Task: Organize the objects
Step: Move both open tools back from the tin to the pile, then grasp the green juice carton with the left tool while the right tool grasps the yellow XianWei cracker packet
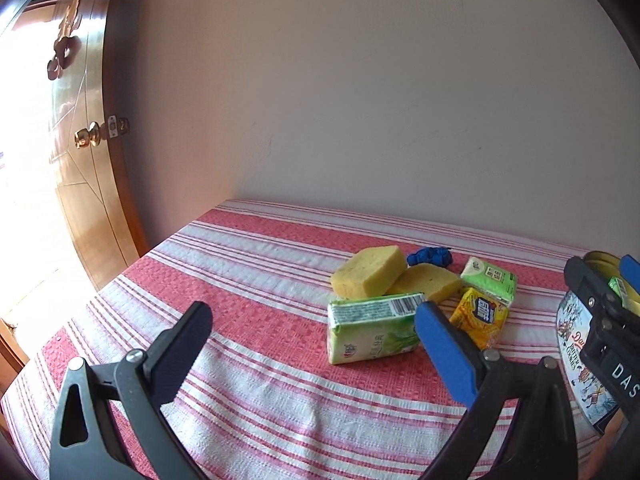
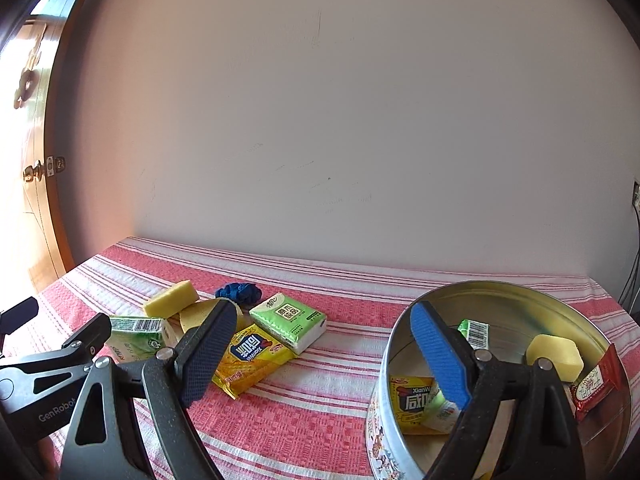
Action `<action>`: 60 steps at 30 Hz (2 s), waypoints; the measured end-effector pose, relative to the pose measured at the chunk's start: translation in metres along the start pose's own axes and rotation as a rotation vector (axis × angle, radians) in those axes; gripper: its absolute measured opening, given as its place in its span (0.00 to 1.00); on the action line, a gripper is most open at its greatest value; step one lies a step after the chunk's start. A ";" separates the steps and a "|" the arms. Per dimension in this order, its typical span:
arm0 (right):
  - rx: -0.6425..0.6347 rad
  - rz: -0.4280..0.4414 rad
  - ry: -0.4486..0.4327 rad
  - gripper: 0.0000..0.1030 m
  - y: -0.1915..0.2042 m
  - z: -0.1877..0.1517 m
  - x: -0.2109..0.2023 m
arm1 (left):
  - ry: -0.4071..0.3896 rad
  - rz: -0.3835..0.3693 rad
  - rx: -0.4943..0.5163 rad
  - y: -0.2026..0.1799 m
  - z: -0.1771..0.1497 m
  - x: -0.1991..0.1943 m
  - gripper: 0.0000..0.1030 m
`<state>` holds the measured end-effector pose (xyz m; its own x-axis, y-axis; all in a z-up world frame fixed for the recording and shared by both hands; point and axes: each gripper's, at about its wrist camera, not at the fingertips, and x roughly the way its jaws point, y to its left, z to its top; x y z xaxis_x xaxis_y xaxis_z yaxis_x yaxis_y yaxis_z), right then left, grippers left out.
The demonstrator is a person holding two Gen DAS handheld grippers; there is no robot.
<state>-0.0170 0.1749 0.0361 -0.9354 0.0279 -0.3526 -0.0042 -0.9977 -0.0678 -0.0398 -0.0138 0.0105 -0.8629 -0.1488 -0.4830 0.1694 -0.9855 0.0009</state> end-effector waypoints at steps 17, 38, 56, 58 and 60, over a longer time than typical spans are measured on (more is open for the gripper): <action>-0.060 0.048 0.057 0.88 0.028 0.000 0.026 | 0.106 -0.080 -0.028 0.034 0.004 0.028 0.99; 0.048 0.024 0.088 0.88 -0.001 0.007 0.043 | 0.384 -0.242 -0.019 -0.010 0.008 0.114 0.46; -0.001 0.096 0.291 0.88 0.053 -0.002 0.073 | 0.173 -0.010 -0.106 0.044 0.020 0.085 0.26; 0.006 0.088 0.340 0.88 0.053 -0.007 0.083 | 0.176 -0.009 -0.124 0.051 0.019 0.083 0.26; 0.026 0.074 0.386 0.88 0.051 -0.011 0.093 | 0.176 -0.013 -0.129 0.052 0.020 0.082 0.26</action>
<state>-0.1000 0.1269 -0.0104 -0.7315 -0.0277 -0.6813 0.0447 -0.9990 -0.0074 -0.1115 -0.0791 -0.0121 -0.7710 -0.1083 -0.6276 0.2278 -0.9671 -0.1130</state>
